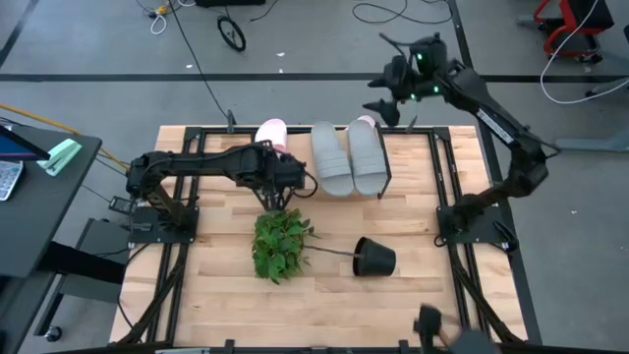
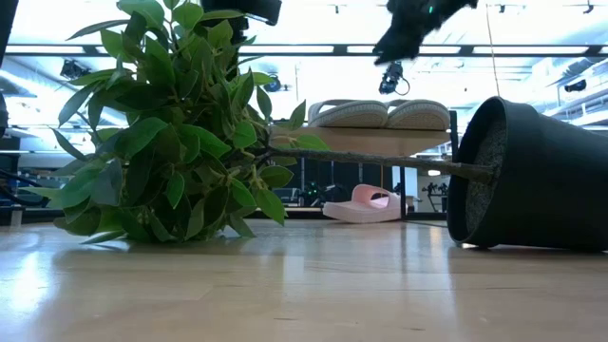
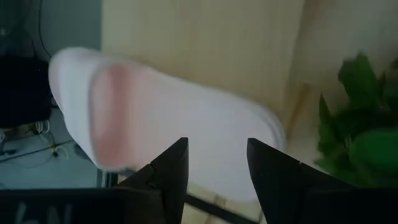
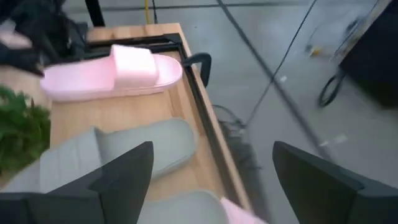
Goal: Pick and place slides into the shelf
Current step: Put the pink slide on the shelf
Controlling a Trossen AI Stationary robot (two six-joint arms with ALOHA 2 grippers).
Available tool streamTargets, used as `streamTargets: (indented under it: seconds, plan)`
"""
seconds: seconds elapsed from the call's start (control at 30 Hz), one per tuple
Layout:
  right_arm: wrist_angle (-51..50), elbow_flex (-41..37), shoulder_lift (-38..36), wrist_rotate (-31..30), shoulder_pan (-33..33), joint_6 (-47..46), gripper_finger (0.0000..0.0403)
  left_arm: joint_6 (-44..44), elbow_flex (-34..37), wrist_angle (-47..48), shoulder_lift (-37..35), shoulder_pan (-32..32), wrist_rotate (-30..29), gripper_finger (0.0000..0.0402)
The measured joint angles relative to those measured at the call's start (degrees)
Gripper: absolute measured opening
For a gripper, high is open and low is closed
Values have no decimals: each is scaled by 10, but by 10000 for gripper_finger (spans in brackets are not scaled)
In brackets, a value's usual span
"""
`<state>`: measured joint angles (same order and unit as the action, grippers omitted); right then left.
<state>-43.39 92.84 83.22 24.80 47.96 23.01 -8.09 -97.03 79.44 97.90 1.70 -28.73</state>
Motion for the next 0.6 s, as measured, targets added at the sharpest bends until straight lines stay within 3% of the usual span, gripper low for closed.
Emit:
streamTargets:
  seconds: [0.1, 0.23, 0.6]
  plan:
    - [20, 0, 44, 62, 49, -42, 335, 28, 0, -29, -6, 18, -1, 161]
    - [67, 0, 109, 96, 94, -95, 337, 51, 0, -68, -19, 46, -2, 153]
    - [86, 0, 248, 123, 213, -217, 337, 105, 0, -170, -67, 89, -1, 133]
